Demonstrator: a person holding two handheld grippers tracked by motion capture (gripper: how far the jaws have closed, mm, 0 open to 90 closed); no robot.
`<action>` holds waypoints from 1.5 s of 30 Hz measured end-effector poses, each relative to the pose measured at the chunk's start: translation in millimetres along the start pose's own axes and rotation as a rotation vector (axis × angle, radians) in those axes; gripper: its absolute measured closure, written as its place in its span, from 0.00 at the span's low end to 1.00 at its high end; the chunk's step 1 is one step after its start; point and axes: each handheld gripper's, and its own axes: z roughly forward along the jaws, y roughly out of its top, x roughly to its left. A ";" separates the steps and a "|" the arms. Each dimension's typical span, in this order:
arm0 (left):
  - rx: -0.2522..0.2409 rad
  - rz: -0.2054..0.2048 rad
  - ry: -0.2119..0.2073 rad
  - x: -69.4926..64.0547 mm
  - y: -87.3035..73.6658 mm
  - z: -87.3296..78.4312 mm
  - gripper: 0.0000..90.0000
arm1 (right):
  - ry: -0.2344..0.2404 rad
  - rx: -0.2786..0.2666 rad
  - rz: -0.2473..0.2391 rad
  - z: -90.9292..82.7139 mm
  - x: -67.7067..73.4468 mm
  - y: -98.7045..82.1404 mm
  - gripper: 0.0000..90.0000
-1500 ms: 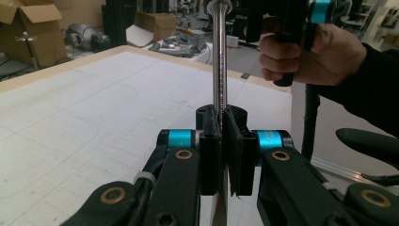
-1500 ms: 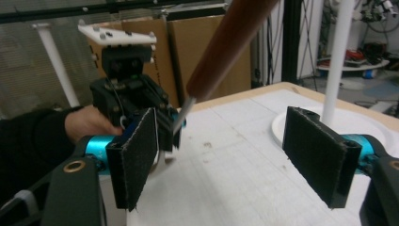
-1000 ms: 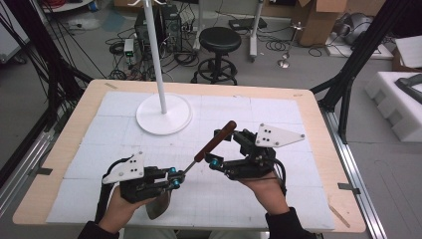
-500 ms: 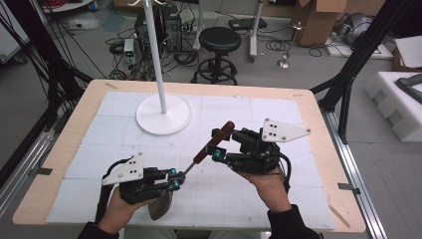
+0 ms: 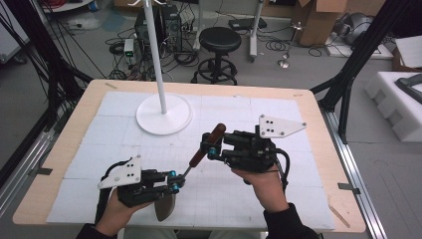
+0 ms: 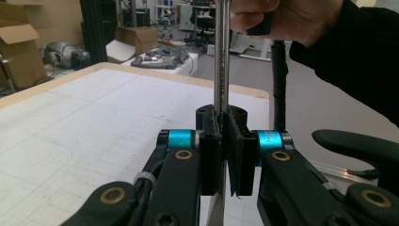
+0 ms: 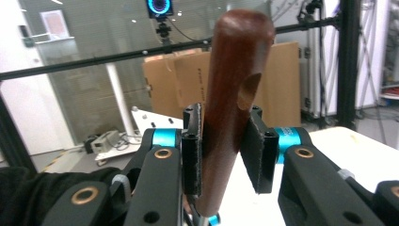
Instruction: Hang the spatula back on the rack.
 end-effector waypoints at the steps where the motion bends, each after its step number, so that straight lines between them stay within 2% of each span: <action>1: -0.004 0.001 -0.004 -0.4 0.5 -0.3 0.93 | 0.011 -0.007 -0.003 1.5 1.1 1.2 0.81; 7: -0.036 -0.004 -0.034 -1.0 2.1 -0.4 0.93 | 0.032 -0.016 -0.005 7.5 8.5 8.4 0.82; 11: -0.032 -0.022 -0.063 -1.8 1.7 3.7 0.92 | 0.047 -0.005 -0.022 13.2 11.5 13.0 0.82; 12: -0.034 -0.033 -0.074 -1.7 1.8 5.2 0.91 | 0.052 0.003 -0.024 15.1 11.9 13.9 0.82; 15: -0.060 -0.056 -0.083 -2.0 4.1 7.4 0.75 | 0.057 0.035 -0.047 20.8 14.4 17.8 0.82; 20: -0.076 -0.050 -0.118 -3.9 10.4 9.6 0.69 | 0.114 0.041 -0.052 25.4 15.8 23.4 0.82; 23: -0.081 -0.044 -0.167 -6.3 12.6 13.4 0.70 | 0.173 0.036 -0.054 27.2 13.9 24.3 0.82; 24: -0.079 -0.040 -0.173 -7.1 12.9 14.2 0.70 | 0.214 0.033 -0.051 28.1 12.1 24.0 0.82; 27: -0.077 -0.026 -0.197 -8.9 12.9 15.6 0.77 | 0.274 0.024 -0.035 29.7 7.4 22.3 0.82; 29: -0.079 -0.024 -0.205 -8.9 12.9 15.3 0.82 | 0.288 0.025 -0.032 30.4 4.6 20.6 0.82; 31: -0.074 -0.021 -0.196 -8.7 12.9 15.4 0.87 | 0.290 0.027 -0.026 31.0 2.6 18.3 0.82; 33: -0.062 -0.034 -0.192 -8.0 12.9 15.7 0.92 | 0.298 0.028 -0.017 31.8 2.0 16.5 0.82; 34: -0.055 -0.036 -0.176 -7.7 13.1 15.6 0.93 | 0.292 0.023 -0.021 31.9 2.2 15.7 0.81; 36: -0.050 -0.043 -0.143 -7.0 13.5 15.0 0.93 | 0.251 0.023 -0.016 31.6 3.3 14.9 0.80; 37: -0.050 -0.041 -0.124 -7.1 13.8 14.8 0.93 | 0.220 0.020 -0.017 30.9 4.5 15.0 0.70; 38: -0.048 -0.042 -0.109 -7.3 13.9 14.3 0.93 | 0.161 0.009 -0.020 30.1 6.9 15.6 0.55; 39: -0.047 -0.044 -0.083 -7.0 14.4 13.8 0.93 | 0.105 0.007 -0.023 29.6 8.9 16.4 0.50; 40: -0.048 -0.051 -0.064 -7.0 14.7 13.5 0.93 | 0.039 0.016 -0.043 28.9 11.8 18.2 0.50; 41: -0.047 -0.051 -0.044 -6.8 14.9 13.0 0.93 | -0.001 0.014 -0.063 28.2 14.7 19.5 0.48; 43: -0.041 -0.050 0.000 -6.8 15.4 13.2 0.93 | -0.062 0.006 -0.085 27.7 20.9 21.8 0.48; 44: -0.037 -0.053 0.014 -6.7 15.6 13.6 0.93 | -0.107 0.006 -0.103 27.9 24.1 23.3 0.49; 45: -0.029 -0.059 0.031 -6.5 16.0 14.2 0.93 | -0.127 0.010 -0.103 28.5 26.2 24.1 0.52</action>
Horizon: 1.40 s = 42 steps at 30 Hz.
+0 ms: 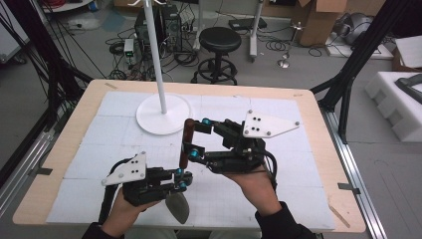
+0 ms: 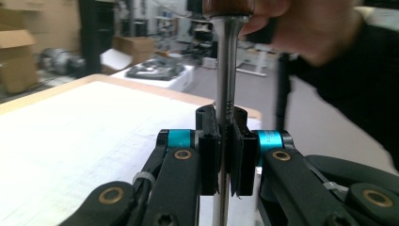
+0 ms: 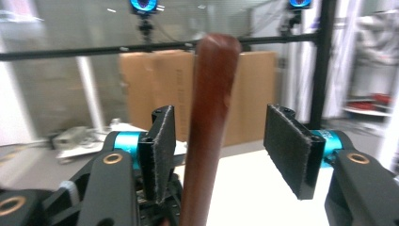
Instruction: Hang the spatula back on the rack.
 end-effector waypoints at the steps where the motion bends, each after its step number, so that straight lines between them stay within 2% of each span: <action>1: 0.004 0.000 0.018 0.1 0.6 1.1 0.93 | -0.030 0.000 -0.003 0.7 2.4 1.2 0.53; 4: 0.011 0.003 0.029 -0.8 1.5 3.2 0.93 | -0.083 0.021 -0.028 4.2 9.0 3.4 0.61; 6: 0.012 0.008 0.032 -2.2 1.8 5.0 0.93 | -0.112 0.036 -0.036 6.5 10.6 3.6 0.70; 8: 0.017 0.006 0.031 -2.4 1.5 5.6 0.93 | -0.115 0.030 -0.021 6.7 11.1 3.9 0.76; 10: 0.017 0.013 0.030 -2.2 1.7 5.2 0.93 | -0.115 0.032 -0.016 6.3 11.6 4.9 0.77; 12: 0.011 0.021 0.027 -2.8 1.3 5.3 0.93 | -0.087 0.031 -0.014 6.5 12.5 5.7 0.79; 15: -0.021 0.016 -0.013 -4.4 1.2 3.9 0.91 | 0.004 0.024 0.032 7.9 12.9 7.2 0.81; 18: -0.085 0.001 -0.056 -4.1 4.7 -1.8 0.75 | 0.044 0.027 0.026 8.3 13.3 9.6 0.81; 20: -0.104 -0.003 -0.075 -2.8 8.0 -6.2 0.67 | 0.075 0.028 0.025 7.7 11.8 10.3 0.81; 25: -0.140 -0.001 -0.137 -2.0 17.6 -12.4 0.59 | 0.207 0.014 0.054 6.8 1.7 8.2 0.81; 31: -0.140 0.007 -0.196 -2.8 31.1 -13.2 0.60 | 0.357 -0.003 0.079 10.7 -12.5 0.9 0.81; 34: -0.134 0.018 -0.218 -3.6 36.0 -11.8 0.61 | 0.386 0.009 0.066 12.9 -12.8 -0.4 0.81; 37: -0.133 0.018 -0.242 -3.9 39.2 -9.8 0.63 | 0.411 0.012 0.074 13.7 -13.8 -1.6 0.81; 42: -0.119 0.029 -0.259 -2.8 42.7 -5.2 0.73 | 0.438 -0.005 0.083 13.4 -16.6 -4.0 0.81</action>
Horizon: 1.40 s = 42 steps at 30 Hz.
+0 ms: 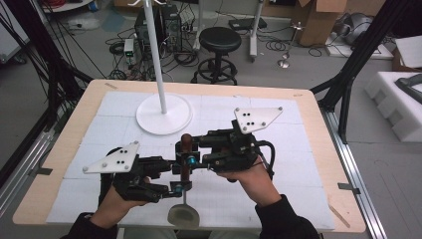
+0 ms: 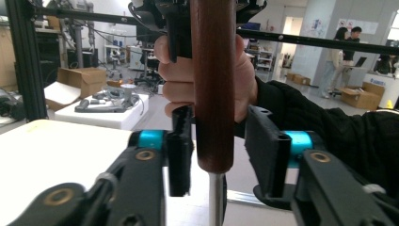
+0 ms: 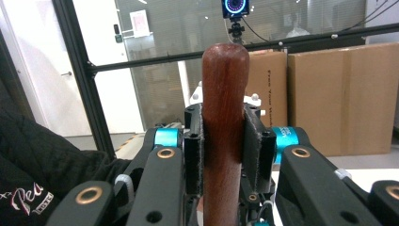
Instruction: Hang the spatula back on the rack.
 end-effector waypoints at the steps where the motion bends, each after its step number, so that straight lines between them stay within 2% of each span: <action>1: 0.006 0.006 0.007 0.5 0.4 0.2 0.76 | 0.002 -0.005 -0.002 -0.2 -0.5 -0.3 0.81; 2: 0.006 -0.001 0.006 1.7 1.0 0.5 0.80 | 0.004 -0.005 0.003 -0.8 -0.2 -0.5 0.81; 3: 0.012 -0.012 0.013 2.6 1.5 0.6 0.81 | 0.001 -0.005 0.005 -0.9 0.0 -0.7 0.81; 5: 0.022 -0.013 0.046 3.6 1.9 1.4 0.81 | -0.028 -0.012 0.004 -1.7 0.0 -1.2 0.80; 6: 0.037 -0.005 0.070 4.3 2.0 1.6 0.81 | -0.047 -0.016 0.007 -2.5 0.4 -1.3 0.70; 7: 0.046 0.002 0.092 5.0 1.8 1.6 0.82 | -0.088 -0.037 0.010 -3.8 1.9 -1.2 0.52; 8: 0.052 0.008 0.113 5.9 1.8 1.2 0.82 | -0.150 -0.046 0.003 -5.8 3.8 -0.6 0.42; 12: 0.033 0.001 0.178 12.4 4.8 -2.8 0.82 | -0.346 -0.073 -0.074 -24.6 13.4 -2.7 0.28; 15: 0.030 -0.003 0.239 19.8 10.3 -6.9 0.82 | -0.499 -0.075 -0.115 -45.3 22.3 -9.3 0.23; 20: 0.019 -0.007 0.310 38.8 28.1 -12.2 0.82 | -0.743 -0.009 -0.161 -83.2 34.8 -29.8 0.22; 23: 0.004 -0.002 0.327 55.8 39.5 -15.1 0.82 | -0.822 -0.013 -0.128 -104.1 39.0 -48.7 0.21; 27: 0.011 0.004 0.355 80.3 56.2 -18.3 0.82 | -0.847 -0.036 -0.071 -123.0 41.3 -74.7 0.21; 30: 0.025 0.012 0.377 98.2 70.8 -20.7 0.82 | -0.855 -0.049 -0.039 -131.8 40.3 -87.6 0.21; 34: 0.009 0.001 0.379 121.0 87.8 -27.3 0.82 | -0.873 -0.030 -0.034 -136.2 38.6 -91.6 0.20; 37: -0.013 -0.012 0.388 135.4 99.2 -34.3 0.82 | -0.875 -0.044 -0.039 -140.7 39.1 -90.4 0.20; 42: -0.014 -0.026 0.425 161.4 112.1 -45.4 0.82 | -0.881 -0.038 -0.027 -144.4 37.0 -90.3 0.20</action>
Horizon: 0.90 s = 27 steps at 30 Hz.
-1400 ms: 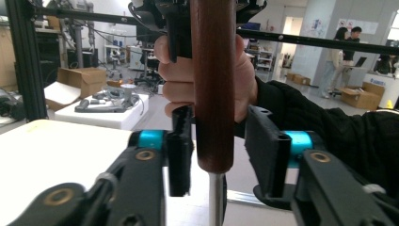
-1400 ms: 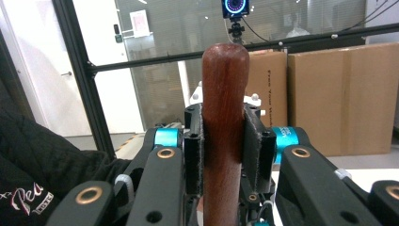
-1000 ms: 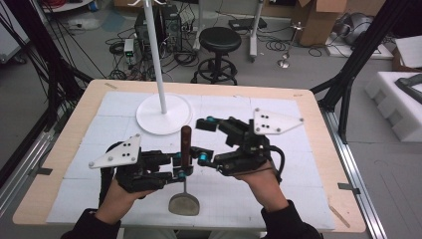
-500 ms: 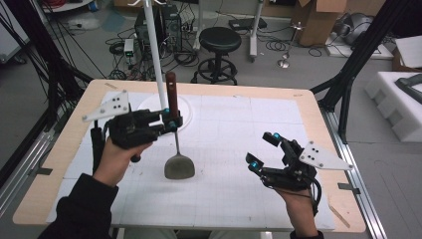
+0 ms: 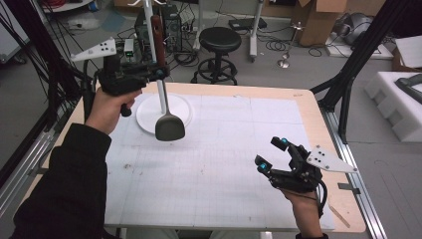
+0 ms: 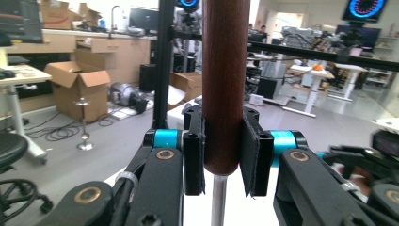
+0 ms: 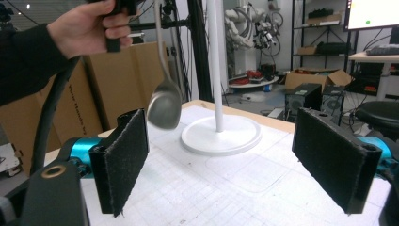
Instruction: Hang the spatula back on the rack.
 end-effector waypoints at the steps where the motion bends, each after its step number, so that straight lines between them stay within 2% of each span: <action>1: -0.001 -0.010 0.003 5.6 1.5 0.8 0.82 | 0.000 0.006 0.002 0.6 -0.2 -0.2 0.20; 7: -0.032 -0.050 -0.016 32.8 6.2 3.9 0.82 | 0.001 0.021 0.007 7.4 -2.8 -1.0 0.20; 11: -0.038 -0.076 -0.006 46.5 5.6 3.0 0.82 | 0.010 0.031 0.012 12.2 -1.7 0.7 0.20; 27: -0.020 -0.114 0.024 69.8 5.5 9.0 0.82 | 0.017 0.043 0.005 15.6 1.0 5.3 0.20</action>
